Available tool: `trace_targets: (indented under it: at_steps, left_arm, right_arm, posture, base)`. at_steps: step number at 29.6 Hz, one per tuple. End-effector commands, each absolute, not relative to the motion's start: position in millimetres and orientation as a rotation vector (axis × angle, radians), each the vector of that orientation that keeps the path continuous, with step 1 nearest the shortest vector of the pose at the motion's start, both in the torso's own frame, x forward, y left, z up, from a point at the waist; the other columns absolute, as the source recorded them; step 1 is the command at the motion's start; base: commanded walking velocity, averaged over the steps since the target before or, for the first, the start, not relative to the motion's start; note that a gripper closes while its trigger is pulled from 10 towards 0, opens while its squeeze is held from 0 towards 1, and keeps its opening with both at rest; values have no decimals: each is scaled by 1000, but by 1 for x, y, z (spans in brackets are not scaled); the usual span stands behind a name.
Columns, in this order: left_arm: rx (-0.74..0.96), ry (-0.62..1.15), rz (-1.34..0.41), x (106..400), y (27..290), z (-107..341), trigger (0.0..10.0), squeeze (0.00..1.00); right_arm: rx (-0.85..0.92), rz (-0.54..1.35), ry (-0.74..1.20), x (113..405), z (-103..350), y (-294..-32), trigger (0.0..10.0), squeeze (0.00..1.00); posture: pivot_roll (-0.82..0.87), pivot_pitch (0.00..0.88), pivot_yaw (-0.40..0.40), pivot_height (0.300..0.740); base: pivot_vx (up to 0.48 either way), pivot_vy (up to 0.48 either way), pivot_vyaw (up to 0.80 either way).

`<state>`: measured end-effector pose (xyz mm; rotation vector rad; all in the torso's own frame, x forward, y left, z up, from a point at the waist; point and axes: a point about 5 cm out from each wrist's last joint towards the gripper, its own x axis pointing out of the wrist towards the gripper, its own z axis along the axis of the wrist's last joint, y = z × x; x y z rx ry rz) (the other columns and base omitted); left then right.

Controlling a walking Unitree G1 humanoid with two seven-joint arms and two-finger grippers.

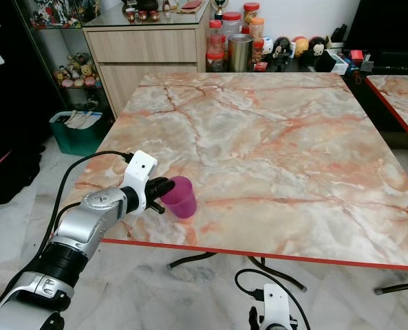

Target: Setting the table

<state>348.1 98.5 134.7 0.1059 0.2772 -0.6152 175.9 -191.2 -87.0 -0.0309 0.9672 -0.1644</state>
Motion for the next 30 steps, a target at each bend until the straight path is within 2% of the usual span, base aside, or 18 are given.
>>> trace_targets:
  at_steps: [1,5,9,10,11,20,25,30]
  left_arm:
    - [50,231,-521,356,108,144,0,0]
    - [-39,132,-406,364,122,157,0,0]
    - [-61,61,-370,366,127,166,0,0]
    - [-81,8,-343,366,129,172,1686,0]
    - [-125,-60,-272,366,135,178,10000,0]
    - [-154,-123,-70,357,156,161,10000,0]
    - [-169,-177,4,358,165,165,10000,0]
    - [-97,-280,68,362,168,181,10000,0]
  right_arm:
    - [-27,-164,959,179,-86,-189,10000,0]
    - [-30,-163,960,179,-86,-190,10000,0]
    - [-32,-162,959,179,-86,-191,10000,0]
    - [-33,-162,959,178,-86,-191,10000,0]
    - [-31,-169,957,177,-86,-192,10000,0]
    - [-27,-181,965,167,-90,-197,10000,0]
    - [-25,-189,958,168,-88,-201,10000,0]
    - [-25,-194,939,173,-85,-204,10000,0]
  posture:
    - [7,0,53,740]
    - [8,0,50,740]
    - [7,0,49,740]
    - [7,0,49,740]
    - [8,0,49,740]
    - [-11,0,43,740]
    - [-23,0,49,740]
    - [-38,0,46,740]
  base:
    - [0,0,0]
    - [0,0,0]
    - [0,0,0]
    - [0,0,0]
    - [0,0,0]
    - [0,0,0]
    - [0,0,0]
    - [0,0,0]
